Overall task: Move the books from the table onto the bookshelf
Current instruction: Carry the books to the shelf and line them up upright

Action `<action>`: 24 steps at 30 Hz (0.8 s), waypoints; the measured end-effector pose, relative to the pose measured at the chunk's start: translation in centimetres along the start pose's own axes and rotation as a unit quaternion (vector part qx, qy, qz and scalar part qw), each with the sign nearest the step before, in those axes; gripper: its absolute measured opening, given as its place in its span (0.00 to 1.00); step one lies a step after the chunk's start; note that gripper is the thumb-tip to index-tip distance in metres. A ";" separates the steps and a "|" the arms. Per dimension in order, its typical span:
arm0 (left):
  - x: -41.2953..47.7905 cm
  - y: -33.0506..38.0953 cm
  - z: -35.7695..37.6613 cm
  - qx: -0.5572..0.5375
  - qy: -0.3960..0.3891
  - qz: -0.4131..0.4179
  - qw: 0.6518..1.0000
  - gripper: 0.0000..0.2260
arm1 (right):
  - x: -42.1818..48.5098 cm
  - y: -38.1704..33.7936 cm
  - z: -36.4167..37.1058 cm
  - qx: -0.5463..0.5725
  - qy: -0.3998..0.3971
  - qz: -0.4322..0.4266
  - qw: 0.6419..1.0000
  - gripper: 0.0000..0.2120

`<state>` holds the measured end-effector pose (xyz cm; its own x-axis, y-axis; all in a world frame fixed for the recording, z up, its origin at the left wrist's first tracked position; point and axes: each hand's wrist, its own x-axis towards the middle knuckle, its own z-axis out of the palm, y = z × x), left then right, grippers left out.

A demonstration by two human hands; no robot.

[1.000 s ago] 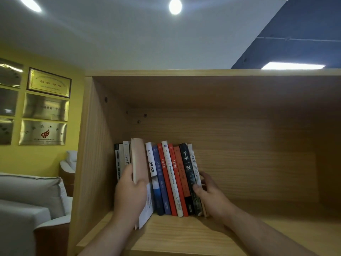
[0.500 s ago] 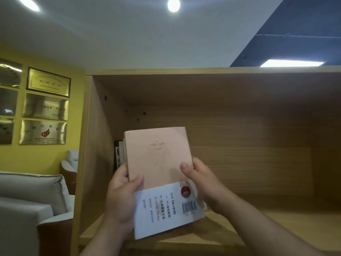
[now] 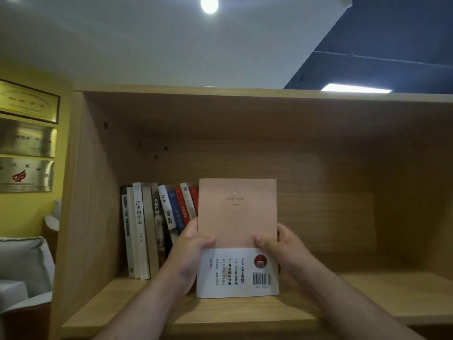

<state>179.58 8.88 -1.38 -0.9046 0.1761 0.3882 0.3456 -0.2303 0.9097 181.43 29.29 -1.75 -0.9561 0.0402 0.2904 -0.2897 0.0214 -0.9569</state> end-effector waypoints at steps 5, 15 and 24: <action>0.3 0.5 -0.3 0.115 -0.001 0.003 0.993 0.12 | -1.2 -0.2 -1.7 -0.031 -0.027 -0.021 0.999 0.17; 1.0 -0.5 -6.6 0.252 0.282 0.045 0.925 0.23 | 2.0 -1.9 -1.2 -0.234 0.239 -0.144 0.932 0.07; 2.8 2.2 -8.2 0.419 0.252 0.067 0.870 0.35 | 5.2 1.6 3.5 -0.303 0.094 -0.090 0.944 0.10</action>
<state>175.78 1.06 0.52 -0.7631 -0.2899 0.5776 0.3265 0.5984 0.7316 175.84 26.01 -1.79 -0.8521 0.1564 0.4995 -0.3141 0.6106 -0.7270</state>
